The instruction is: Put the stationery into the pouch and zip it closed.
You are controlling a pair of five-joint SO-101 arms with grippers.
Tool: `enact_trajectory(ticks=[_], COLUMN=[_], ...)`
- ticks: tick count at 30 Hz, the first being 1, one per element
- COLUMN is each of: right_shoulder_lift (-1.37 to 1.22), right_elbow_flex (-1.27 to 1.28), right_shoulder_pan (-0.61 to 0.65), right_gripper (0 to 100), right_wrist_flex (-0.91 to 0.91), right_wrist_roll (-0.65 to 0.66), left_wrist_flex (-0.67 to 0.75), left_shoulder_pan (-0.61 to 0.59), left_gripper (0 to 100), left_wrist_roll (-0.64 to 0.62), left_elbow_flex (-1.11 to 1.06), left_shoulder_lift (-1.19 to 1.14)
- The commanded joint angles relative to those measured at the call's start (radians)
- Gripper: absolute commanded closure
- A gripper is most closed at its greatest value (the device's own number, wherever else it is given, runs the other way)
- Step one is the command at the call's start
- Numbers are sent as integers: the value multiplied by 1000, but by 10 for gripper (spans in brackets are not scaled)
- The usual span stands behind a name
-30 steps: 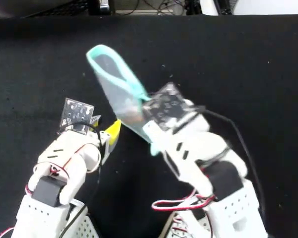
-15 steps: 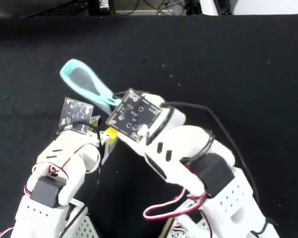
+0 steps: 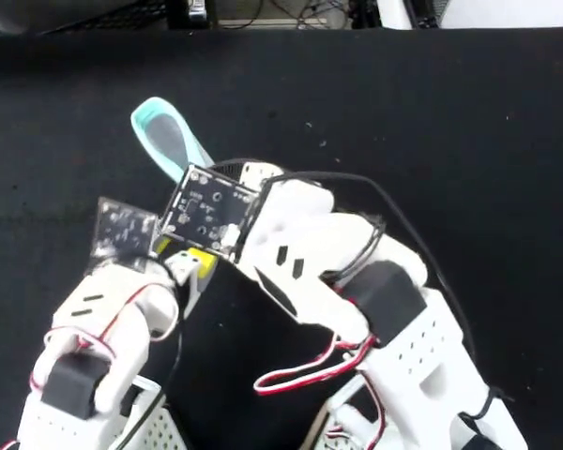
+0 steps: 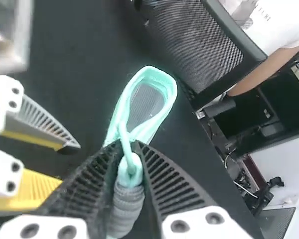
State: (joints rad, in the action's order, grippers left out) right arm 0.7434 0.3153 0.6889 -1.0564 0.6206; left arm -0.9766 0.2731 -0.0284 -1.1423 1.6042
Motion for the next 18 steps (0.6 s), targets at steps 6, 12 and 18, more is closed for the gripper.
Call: enact_trajectory(ticks=[6, 12, 18], right_shoulder_lift=[143, 197, 191], right_elbow_flex=[-27, -38, -36], right_shoulder_pan=[115, 158, 87], right_gripper=[986, 986, 986], right_wrist_flex=[-8, 32, 40], right_wrist_roll=[-58, -161, -160], left_wrist_flex=[-6, -35, -37], left_shoulder_pan=[-1, 10, 1], left_gripper=[808, 808, 808], left_wrist_roll=[34, 34, 35], left_elbow_flex=[-16, -7, -13], left_shoulder_lift=[138, 170, 187])
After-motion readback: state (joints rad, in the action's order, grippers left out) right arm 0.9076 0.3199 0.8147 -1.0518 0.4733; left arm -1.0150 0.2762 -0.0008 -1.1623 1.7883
